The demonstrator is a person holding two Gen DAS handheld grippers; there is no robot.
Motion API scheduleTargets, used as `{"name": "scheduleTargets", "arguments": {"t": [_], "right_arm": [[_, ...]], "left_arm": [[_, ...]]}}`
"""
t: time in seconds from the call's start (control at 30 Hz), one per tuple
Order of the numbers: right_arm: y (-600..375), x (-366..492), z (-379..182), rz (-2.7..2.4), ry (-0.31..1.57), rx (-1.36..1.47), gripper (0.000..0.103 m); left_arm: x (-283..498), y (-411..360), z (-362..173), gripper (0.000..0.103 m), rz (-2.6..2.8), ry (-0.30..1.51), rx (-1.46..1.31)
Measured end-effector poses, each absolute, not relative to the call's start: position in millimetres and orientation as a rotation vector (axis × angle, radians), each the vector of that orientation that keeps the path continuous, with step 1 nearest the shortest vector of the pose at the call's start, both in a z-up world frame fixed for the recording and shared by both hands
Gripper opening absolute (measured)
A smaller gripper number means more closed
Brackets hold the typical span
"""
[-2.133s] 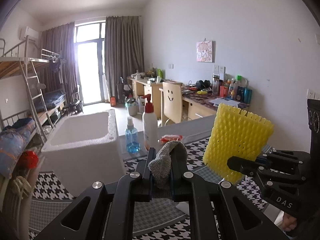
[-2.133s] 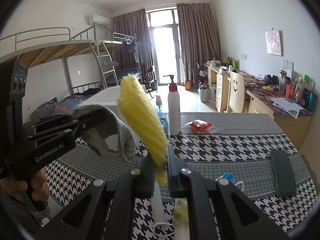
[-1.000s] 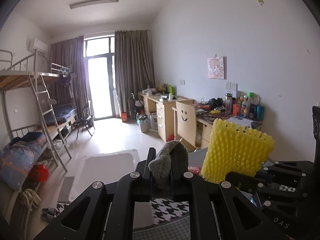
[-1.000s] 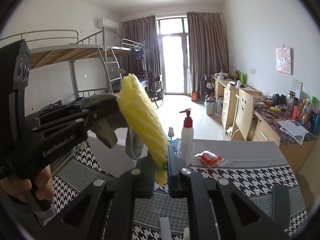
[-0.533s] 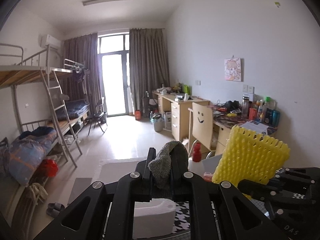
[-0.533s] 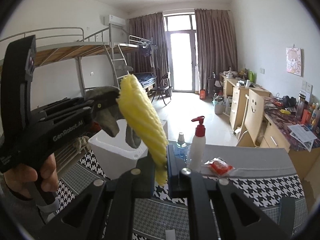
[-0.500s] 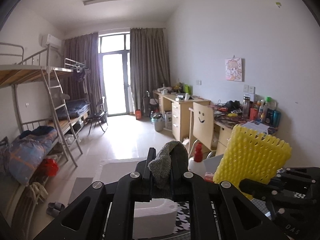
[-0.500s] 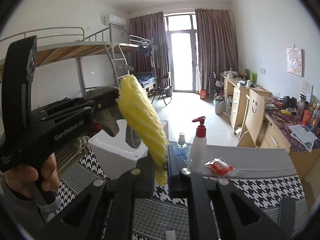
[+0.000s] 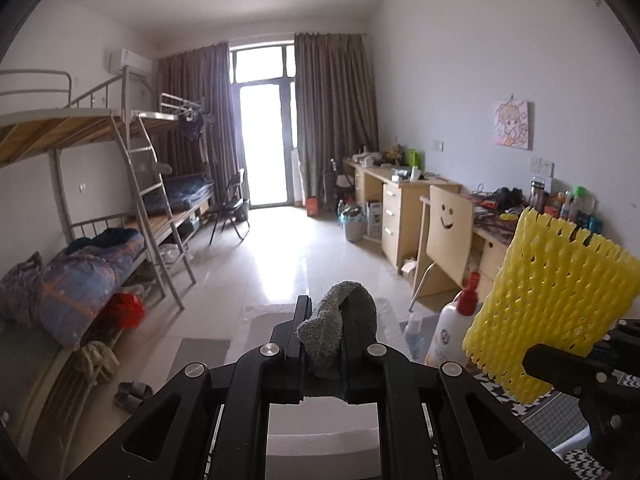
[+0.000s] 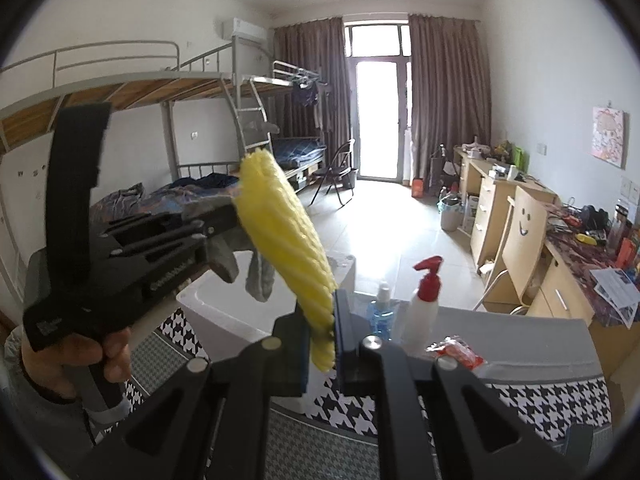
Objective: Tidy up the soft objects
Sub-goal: 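Carry the sock and foam sleeve with both tools toward the white foam box, then lower the grey sock into the white foam box and open the left tool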
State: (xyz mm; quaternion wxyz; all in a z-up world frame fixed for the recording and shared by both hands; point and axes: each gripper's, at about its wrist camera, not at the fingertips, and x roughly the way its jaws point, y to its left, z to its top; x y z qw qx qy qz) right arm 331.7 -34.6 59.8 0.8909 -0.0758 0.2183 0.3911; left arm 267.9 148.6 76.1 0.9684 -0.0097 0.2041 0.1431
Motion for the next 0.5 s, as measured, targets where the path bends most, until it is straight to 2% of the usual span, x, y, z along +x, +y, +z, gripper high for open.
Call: {"name": "scheduleTargets", "arguments": {"t": [0.4,0.47,0.5], "right_arm": [[-8.2,343.1,55.5,0.823,0.497,-0.188,0.013],[-5.9,344.7,54.7,0.823,0.503,-0.19,0.013],[-4.3,345.4,54.0,0.822,0.507,-0.192,0.013]], "left_arm": [[294.8,169.3,51.9,0.013,0.304,0.503,-0.049],[300.3,173.6,48.4,0.014,0.288,0.525,-0.06],[302.9,175.6,46.0,0.02,0.277,0.538,-0.073]]}}
